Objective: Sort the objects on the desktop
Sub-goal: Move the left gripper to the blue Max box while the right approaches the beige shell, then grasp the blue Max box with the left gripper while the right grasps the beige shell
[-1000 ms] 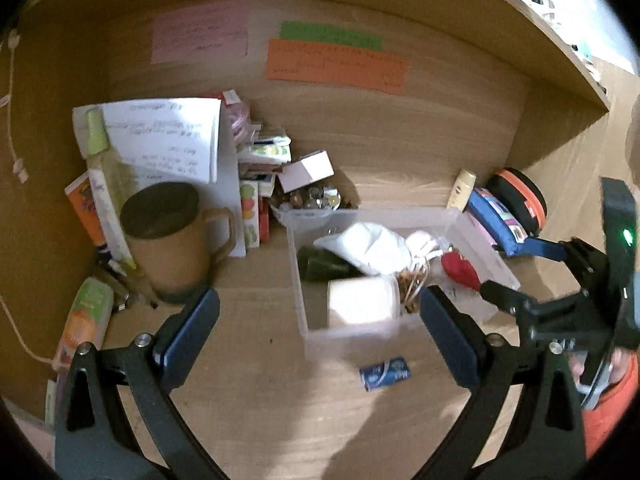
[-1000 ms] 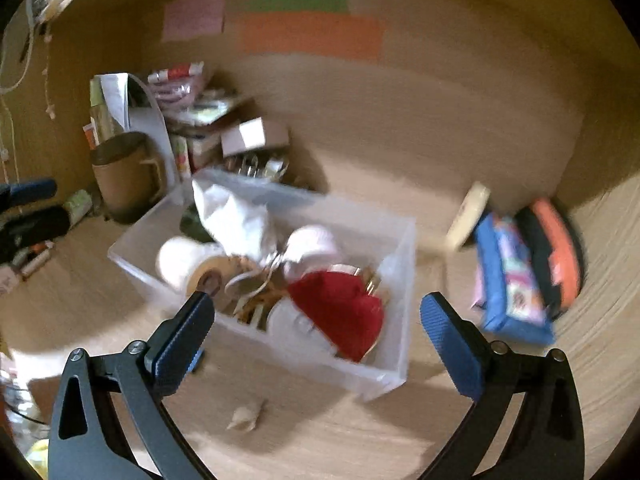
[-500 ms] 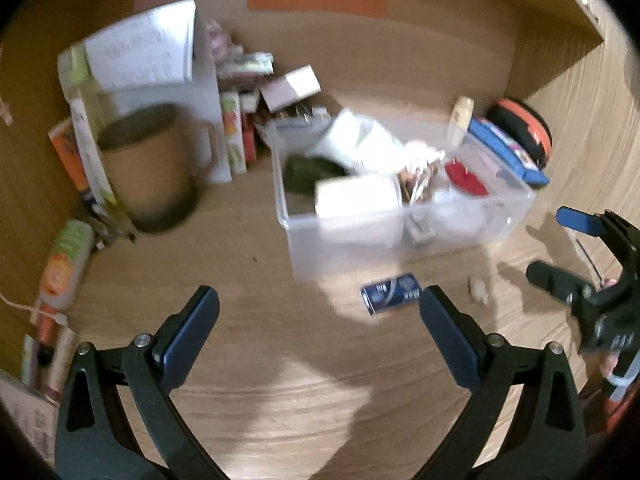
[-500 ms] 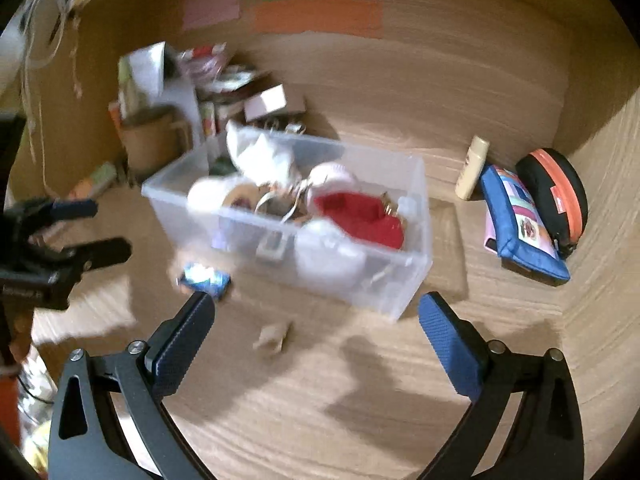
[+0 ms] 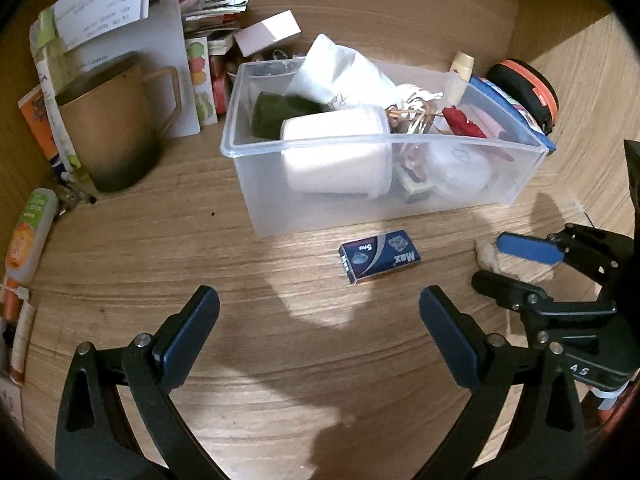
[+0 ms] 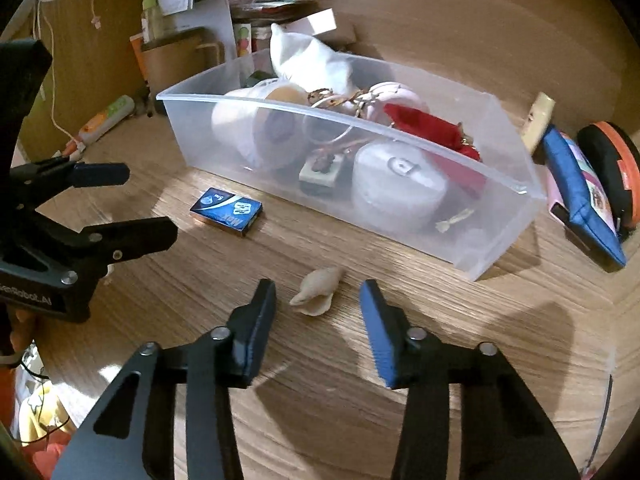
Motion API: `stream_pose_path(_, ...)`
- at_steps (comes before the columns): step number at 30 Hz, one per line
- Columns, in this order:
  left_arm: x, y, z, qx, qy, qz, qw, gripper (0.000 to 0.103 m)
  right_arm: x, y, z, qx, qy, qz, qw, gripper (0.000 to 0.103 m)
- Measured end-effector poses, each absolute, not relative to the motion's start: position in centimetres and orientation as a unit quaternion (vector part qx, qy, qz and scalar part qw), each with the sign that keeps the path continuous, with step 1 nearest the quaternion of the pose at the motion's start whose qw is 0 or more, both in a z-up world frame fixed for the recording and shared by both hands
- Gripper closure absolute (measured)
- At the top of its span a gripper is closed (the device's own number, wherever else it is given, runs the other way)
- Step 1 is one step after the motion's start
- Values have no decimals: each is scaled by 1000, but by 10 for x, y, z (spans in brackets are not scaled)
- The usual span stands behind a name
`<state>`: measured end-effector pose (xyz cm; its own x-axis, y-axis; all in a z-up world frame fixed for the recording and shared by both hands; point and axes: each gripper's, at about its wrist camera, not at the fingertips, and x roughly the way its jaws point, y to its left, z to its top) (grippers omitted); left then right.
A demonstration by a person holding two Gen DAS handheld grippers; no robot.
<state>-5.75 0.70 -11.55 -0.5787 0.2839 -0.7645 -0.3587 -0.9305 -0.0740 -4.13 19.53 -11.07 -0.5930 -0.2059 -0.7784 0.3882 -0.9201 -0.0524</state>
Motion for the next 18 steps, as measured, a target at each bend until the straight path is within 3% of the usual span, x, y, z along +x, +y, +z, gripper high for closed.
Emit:
stream_pose_path(7, -66, 26, -118, -429, 55, 885, 172, 2, -46, 196, -110, 429, 89, -877, 197, 71)
stream_pose_path(11, -72, 40, -122, -436, 65, 882, 169, 2, -54, 201, -110, 432, 76, -874, 211, 87)
stream_pose_path(18, -79, 55, -125, -444, 72, 879, 157, 2, -61, 213, -107, 422, 51, -874, 234, 87)
